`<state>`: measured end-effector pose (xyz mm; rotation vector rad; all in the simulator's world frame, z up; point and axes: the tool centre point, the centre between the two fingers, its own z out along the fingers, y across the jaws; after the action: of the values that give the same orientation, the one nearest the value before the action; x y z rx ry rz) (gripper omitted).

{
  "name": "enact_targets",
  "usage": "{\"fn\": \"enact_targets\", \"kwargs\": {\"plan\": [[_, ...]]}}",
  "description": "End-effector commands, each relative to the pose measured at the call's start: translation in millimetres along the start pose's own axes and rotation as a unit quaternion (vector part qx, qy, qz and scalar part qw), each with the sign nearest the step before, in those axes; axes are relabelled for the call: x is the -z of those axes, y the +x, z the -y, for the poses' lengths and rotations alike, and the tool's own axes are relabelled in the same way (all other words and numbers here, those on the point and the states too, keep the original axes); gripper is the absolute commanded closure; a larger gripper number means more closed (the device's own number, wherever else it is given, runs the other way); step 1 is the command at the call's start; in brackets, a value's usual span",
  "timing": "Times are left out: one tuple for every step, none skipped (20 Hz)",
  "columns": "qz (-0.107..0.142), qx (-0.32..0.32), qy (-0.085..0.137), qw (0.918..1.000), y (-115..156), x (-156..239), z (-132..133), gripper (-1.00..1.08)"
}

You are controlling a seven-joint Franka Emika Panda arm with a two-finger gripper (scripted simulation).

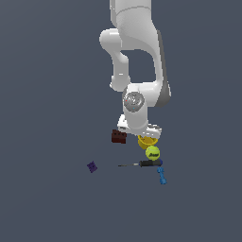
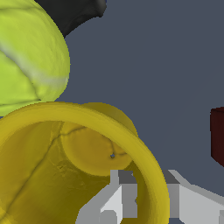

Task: Pick up a designated object from a clutter of objects.

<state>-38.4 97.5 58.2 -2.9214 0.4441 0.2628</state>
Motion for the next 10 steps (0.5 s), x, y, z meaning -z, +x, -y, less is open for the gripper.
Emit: {"fn": "enact_targets", "kwargs": {"plan": [[0.0,0.0,0.0,1.0,0,0,0,1.08],[0.0,0.0,0.0,1.0,0,1,0,1.08],[0.0,0.0,0.0,1.0,0,2,0,1.08],[0.0,0.0,0.0,1.0,0,4,1,1.08],[0.0,0.0,0.0,1.0,-1,7,1,1.08],[0.0,0.0,0.0,1.0,-1,10,1,1.08],[0.0,0.0,0.0,1.0,-1,14,2,1.08],[0.0,0.0,0.0,1.0,-2,18,3,1.08],[0.0,0.0,0.0,1.0,-2,23,3,1.08],[0.0,0.0,0.0,1.0,-3,28,4,1.08]]}}
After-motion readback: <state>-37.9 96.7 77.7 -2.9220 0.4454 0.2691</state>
